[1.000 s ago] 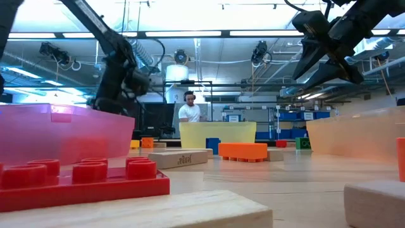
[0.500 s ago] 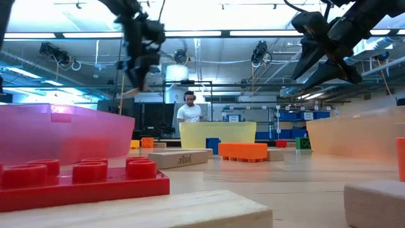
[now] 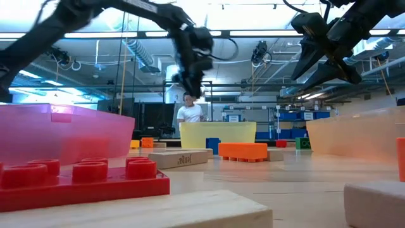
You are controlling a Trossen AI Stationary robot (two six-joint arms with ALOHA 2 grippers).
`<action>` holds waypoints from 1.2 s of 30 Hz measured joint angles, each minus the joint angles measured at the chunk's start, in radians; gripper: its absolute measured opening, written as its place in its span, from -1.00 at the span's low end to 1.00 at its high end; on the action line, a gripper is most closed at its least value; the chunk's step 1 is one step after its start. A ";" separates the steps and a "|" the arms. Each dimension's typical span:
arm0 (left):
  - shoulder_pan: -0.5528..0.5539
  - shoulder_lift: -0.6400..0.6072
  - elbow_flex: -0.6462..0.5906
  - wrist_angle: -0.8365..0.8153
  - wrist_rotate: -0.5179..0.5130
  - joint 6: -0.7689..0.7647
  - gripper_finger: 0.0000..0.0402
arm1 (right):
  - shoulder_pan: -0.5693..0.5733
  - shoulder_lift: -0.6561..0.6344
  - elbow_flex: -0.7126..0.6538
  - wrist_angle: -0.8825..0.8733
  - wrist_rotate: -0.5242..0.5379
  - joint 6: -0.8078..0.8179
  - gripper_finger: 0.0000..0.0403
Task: Sort blocks by size
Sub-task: Put the wooden block into the yellow bin, then put the 1 stud blue game piece into the orange bin
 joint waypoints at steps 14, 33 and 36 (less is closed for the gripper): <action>-0.099 0.213 0.038 -0.005 0.107 -0.002 -0.37 | 0.000 0.000 0.000 0.024 0.000 0.000 -0.12; -0.118 0.201 0.040 -0.058 0.050 -0.004 0.06 | 0.002 0.000 0.000 0.026 -0.009 -0.027 -0.12; -0.109 0.164 0.039 -0.066 0.035 -0.007 0.06 | 0.002 0.000 0.000 0.026 -0.017 -0.030 -0.12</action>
